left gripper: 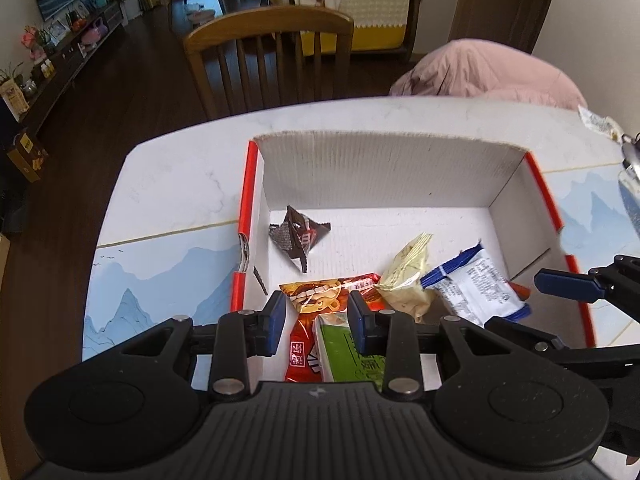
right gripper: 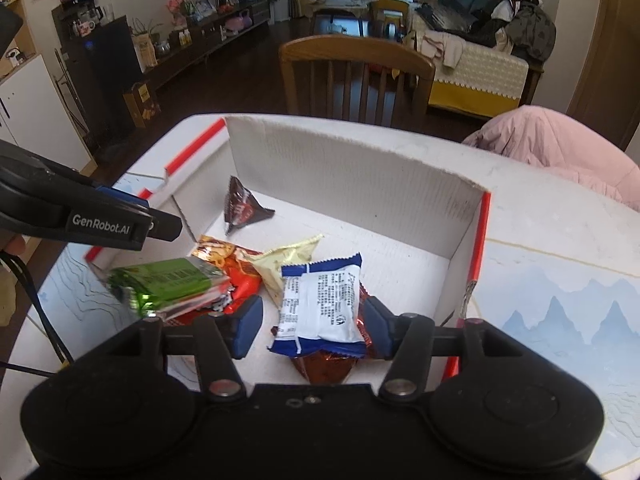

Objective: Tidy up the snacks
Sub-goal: 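Open both tools to drop the snacks into the box and lift out, then move both tools back to the table and grasp the blue cookie pack with the left tool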

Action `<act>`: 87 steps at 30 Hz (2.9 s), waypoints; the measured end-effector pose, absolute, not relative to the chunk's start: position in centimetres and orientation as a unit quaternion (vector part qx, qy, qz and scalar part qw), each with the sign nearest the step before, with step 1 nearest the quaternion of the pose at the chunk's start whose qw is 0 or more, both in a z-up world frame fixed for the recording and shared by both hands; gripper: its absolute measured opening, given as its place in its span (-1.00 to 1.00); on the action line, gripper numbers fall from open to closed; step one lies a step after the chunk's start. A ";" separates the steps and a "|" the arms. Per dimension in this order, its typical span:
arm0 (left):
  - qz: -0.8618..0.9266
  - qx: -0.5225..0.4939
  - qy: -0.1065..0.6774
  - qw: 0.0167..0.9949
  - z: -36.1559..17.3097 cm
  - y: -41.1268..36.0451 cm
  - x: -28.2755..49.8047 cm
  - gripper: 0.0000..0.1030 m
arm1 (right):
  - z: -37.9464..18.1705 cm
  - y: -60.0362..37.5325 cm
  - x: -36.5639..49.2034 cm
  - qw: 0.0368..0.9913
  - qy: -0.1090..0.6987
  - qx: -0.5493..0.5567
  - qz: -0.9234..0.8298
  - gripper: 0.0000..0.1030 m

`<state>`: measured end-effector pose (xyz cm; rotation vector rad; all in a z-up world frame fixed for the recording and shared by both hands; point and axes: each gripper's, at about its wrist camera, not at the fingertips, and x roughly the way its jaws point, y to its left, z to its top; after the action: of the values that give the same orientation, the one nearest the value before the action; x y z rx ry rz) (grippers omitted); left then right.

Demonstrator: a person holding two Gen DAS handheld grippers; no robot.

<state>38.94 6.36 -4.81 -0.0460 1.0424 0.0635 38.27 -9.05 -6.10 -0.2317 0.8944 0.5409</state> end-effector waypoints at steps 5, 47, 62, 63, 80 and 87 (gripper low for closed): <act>0.028 -0.029 0.479 0.877 -3.1 6.6 37.1 -0.17 | -4.1 -9.2 36.7 0.869 0.406 -0.105 0.262 0.10; -0.036 -0.063 0.369 0.927 3.0 6.2 17.8 0.38 | 1.4 -13.4 22.2 0.898 0.316 -0.039 0.304 0.99; 0.002 -0.097 0.406 0.909 -2.9 11.1 13.5 0.61 | -4.6 -15.4 19.4 0.880 0.373 -0.028 0.294 0.99; 0.000 -0.097 0.415 0.905 -3.5 11.3 13.4 0.61 | -5.2 -15.5 19.2 0.878 0.379 -0.030 0.291 0.99; -0.098 -0.001 0.538 0.837 -12.3 12.3 14.2 0.61 | -11.8 -15.1 17.6 0.848 0.454 -0.041 0.271 0.99; -0.121 0.089 0.550 0.822 -14.3 11.3 15.1 0.61 | -12.4 -13.7 17.3 0.839 0.459 -0.061 0.287 0.98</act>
<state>15.13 11.28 -14.31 0.1898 1.1697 -0.2581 17.32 -13.65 -12.36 -0.1292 0.9704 0.6075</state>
